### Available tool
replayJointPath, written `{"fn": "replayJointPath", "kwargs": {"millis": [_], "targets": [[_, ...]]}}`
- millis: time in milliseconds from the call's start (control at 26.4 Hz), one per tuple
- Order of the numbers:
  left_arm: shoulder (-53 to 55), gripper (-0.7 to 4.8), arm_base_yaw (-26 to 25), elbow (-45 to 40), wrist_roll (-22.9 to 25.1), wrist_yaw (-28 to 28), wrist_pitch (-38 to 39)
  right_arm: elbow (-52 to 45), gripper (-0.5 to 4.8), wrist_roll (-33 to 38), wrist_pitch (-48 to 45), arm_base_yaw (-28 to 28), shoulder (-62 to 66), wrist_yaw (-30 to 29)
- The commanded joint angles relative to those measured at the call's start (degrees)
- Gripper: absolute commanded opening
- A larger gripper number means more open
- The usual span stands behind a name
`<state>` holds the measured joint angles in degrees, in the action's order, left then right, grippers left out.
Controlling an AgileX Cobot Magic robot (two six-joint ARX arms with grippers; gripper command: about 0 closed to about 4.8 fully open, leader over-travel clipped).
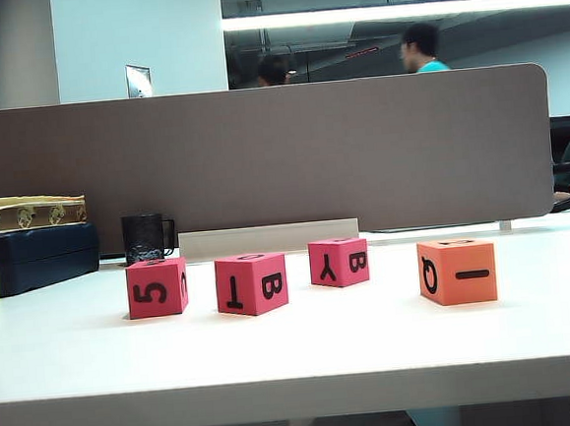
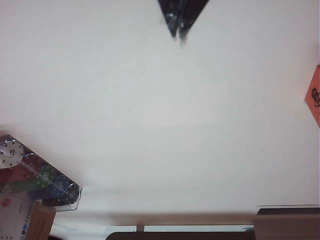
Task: Select the appropriate blocks from the scattered letter blocks on the table and arrange them in a row to spell out "2024".
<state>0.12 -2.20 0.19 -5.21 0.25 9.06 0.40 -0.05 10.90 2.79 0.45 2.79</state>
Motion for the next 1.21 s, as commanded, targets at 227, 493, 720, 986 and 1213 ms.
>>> {"fn": "replayJointPath", "kwargs": {"millis": [227, 493, 720, 986, 1213], "targets": [[0.02, -0.05, -0.09, 0.15, -0.15, 0.17, -0.07, -0.33, -0.04, -0.22, -0.5, 0.02, -0.48, -0.11], [0.02, -0.05, -0.09, 0.15, -0.15, 0.17, -0.07, -0.33, -0.04, -0.17, -0.5, -0.02, -0.48, -0.15], [0.02, -0.05, -0.09, 0.15, -0.17, 0.24, -0.11, -0.33, -0.04, 7.54, -1.38, -0.24, -0.5, -5.05], [0.02, -0.05, -0.09, 0.15, -7.5, 2.03, -0.13, -0.31, -0.04, 18.21, -3.69, -0.26, -0.5, -16.9], [0.02, -0.06, -0.09, 0.22, -15.56, 6.67, -2.21, -0.31, -0.04, 27.28, -4.74, -0.26, -0.5, -18.45]]}}
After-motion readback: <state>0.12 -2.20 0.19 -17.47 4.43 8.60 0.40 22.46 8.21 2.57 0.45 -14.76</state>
